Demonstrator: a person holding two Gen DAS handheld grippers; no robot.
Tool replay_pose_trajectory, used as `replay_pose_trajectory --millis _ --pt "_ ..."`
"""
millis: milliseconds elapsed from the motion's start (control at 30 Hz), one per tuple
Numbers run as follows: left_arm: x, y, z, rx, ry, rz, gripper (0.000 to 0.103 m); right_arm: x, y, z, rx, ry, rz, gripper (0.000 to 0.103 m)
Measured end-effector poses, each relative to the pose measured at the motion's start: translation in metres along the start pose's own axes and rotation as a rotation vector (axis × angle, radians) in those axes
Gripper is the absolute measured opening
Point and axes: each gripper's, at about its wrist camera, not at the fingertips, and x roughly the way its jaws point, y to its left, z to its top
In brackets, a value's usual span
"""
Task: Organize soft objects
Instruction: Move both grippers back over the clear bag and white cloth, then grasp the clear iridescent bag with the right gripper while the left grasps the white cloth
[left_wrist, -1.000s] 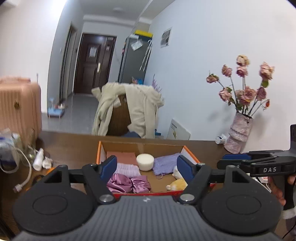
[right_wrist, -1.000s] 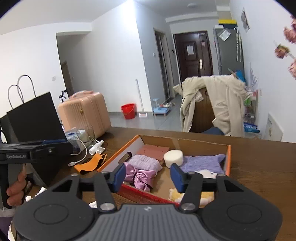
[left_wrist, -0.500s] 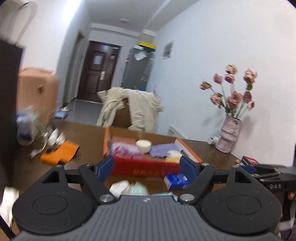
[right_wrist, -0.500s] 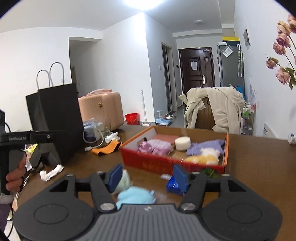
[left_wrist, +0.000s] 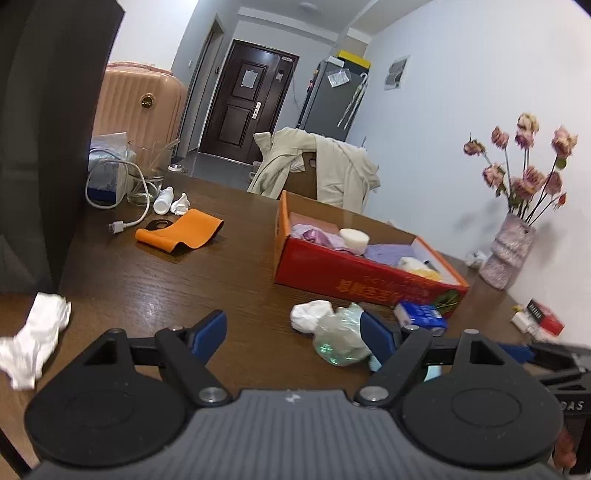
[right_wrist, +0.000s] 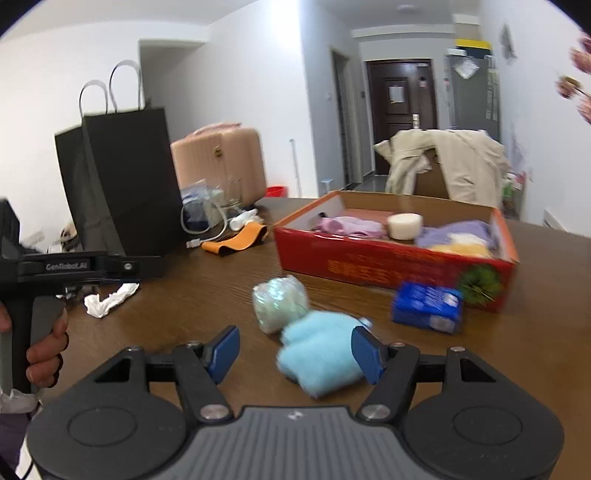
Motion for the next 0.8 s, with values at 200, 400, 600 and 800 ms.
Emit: replay_pose_trajectory --millis 200,400,600,800 --pt "0.030 0.012 0.015 0.051 0.026 0.057 0.081 0.082 0.021 0.029 -0.084 0.028 -0.002 0.066" --pt "0.063 0.011 0.021 0.077 0.084 0.055 0.081 0.128 0.010 0.031 -0.040 0.086 0.040 0.030" --pt "0.107 -0.021 0.011 0.075 0.148 0.050 0.081 0.063 -0.048 0.041 0.155 -0.134 0.038 0.029" --pt "0.149 -0.061 -0.001 0.109 0.158 0.157 0.074 0.053 -0.089 0.026 0.219 -0.168 -0.031 0.030"
